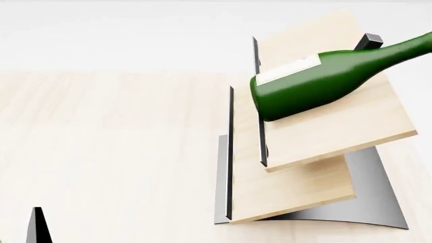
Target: Put the wine bottle on the wine rack.
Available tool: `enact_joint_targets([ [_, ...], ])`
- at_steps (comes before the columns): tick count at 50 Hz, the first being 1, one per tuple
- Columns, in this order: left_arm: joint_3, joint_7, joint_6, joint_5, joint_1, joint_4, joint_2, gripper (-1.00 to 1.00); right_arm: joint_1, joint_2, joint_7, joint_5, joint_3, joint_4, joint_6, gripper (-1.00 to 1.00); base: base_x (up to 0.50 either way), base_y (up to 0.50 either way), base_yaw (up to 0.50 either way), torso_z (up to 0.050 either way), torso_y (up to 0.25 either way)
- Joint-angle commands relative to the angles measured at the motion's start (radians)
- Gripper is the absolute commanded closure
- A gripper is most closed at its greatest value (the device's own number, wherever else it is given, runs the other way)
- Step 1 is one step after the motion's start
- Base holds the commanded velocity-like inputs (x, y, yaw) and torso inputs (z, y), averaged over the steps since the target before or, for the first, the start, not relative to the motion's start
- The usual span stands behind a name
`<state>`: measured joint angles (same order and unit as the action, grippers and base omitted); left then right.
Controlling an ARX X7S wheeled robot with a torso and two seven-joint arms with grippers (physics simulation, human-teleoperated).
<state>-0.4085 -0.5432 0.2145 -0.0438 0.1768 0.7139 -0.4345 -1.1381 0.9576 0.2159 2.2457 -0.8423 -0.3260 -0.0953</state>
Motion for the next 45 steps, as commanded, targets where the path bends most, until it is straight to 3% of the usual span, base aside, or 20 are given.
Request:
enact_joint_targets([
  [1, -0.003, -0.002, -0.001, -0.003, -0.001, 0.001, -0.001, -1.00, 0.029, 0.048, 0.006, 0.008, 0.023, 0.048, -0.028, -1.00, 0.00, 0.00, 0.00, 0.000, 0.000],
  [14, -0.004, -0.004, 0.002, -0.002, -0.003, -0.004, -0.003, -1.00, 0.140, 0.115, -0.019, -0.004, 0.063, 0.210, -0.141, -1.00, 0.00, 0.00, 0.00, 0.000, 0.000],
  [23, -0.008, -0.004, 0.000, -0.004, -0.005, -0.007, -0.002, -1.00, 0.274, 0.182, -0.035, -0.046, 0.108, 0.344, -0.343, -1.00, 0.00, 0.00, 0.00, 0.000, 0.000],
  [29, -0.009, -0.005, 0.001, -0.003, -0.005, -0.007, -0.004, -1.00, 0.333, 0.201, 0.059, -0.232, 0.090, 0.412, -0.540, -1.00, 0.00, 0.00, 0.00, 0.000, 0.000],
  [30, -0.009, -0.006, 0.001, -0.005, -0.005, -0.008, -0.004, -1.00, 0.351, 0.205, 0.130, -0.354, 0.074, 0.430, -0.627, -1.00, 0.00, 0.00, 0.00, 0.000, 0.000],
  [41, -0.010, -0.008, 0.002, -0.006, -0.005, -0.008, -0.005, -1.00, 0.486, 0.191, 0.196, -0.598, 0.072, 0.494, -0.877, -1.00, 0.00, 0.00, 0.00, 0.000, 0.000],
  [45, -0.011, -0.009, 0.000, -0.005, -0.006, -0.008, -0.005, -1.00, 0.513, 0.182, 0.340, -0.842, 0.045, 0.466, -0.900, -1.00, 0.00, 0.00, 0.00, 0.000, 0.000],
])
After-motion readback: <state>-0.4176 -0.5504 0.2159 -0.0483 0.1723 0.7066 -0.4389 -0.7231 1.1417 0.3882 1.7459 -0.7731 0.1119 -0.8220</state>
